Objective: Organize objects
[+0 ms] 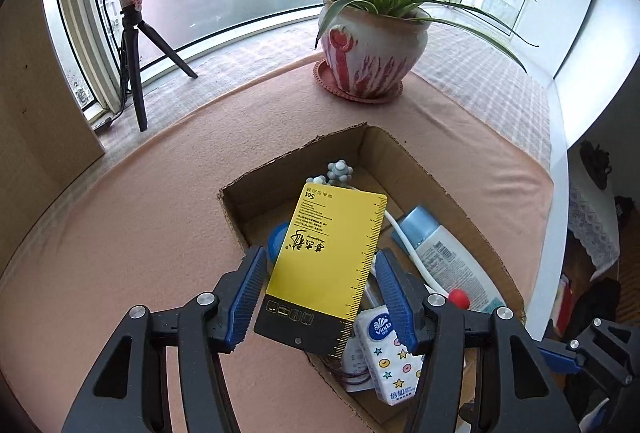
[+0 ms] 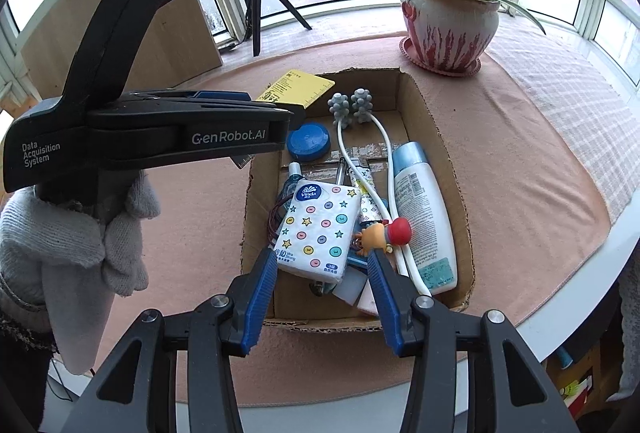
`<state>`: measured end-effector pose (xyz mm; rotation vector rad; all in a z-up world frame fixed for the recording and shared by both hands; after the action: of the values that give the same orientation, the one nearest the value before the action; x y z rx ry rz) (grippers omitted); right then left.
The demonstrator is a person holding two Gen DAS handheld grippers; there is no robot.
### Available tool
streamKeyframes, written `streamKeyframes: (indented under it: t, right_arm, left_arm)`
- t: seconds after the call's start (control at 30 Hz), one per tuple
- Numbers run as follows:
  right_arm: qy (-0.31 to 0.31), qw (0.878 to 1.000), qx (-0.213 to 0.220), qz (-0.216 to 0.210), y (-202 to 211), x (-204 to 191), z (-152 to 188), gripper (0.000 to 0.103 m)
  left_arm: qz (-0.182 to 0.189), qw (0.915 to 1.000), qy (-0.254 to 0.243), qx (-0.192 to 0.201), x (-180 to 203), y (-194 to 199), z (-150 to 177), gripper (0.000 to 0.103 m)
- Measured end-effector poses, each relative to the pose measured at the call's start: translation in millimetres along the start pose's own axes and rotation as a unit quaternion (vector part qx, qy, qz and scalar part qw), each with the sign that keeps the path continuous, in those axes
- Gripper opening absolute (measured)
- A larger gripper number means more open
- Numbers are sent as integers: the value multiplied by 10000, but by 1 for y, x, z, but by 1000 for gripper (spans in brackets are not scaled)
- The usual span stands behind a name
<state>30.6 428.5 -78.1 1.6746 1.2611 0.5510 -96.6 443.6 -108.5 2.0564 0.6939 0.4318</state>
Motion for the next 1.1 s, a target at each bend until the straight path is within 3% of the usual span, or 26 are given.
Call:
streamKeyframes:
  t: [0.23, 0.47, 0.77, 1.1]
  right_arm:
    - [-55, 10000, 9, 39, 1, 9, 0, 44]
    - [2, 10000, 26, -16, 2, 4, 0, 44]
    - [209, 9997, 23, -124, 1, -23, 0, 44]
    - [713, 9968, 64, -368, -3, -85, 0, 44]
  left_arm:
    - [-94, 9999, -67, 58, 5, 5, -1, 69]
    - [-273, 9994, 181, 70, -18, 19, 13, 69]
    - [-744, 9946, 688, 235, -70, 70, 55, 69]
    - [-1241, 9839, 1244, 316, -121, 127, 120, 70]
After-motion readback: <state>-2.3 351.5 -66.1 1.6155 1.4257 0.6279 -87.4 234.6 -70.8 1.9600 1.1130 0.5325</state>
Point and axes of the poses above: each gripper's, at about its wrist camera, not at the fingertips, and y roughly against the way its jaws point, x to its right, z to its underside, the point moved 7 cm from there along -y, roughly the way its jaws point, and after that the axes turned 5 degrees about -y, right-handed, at the moved point
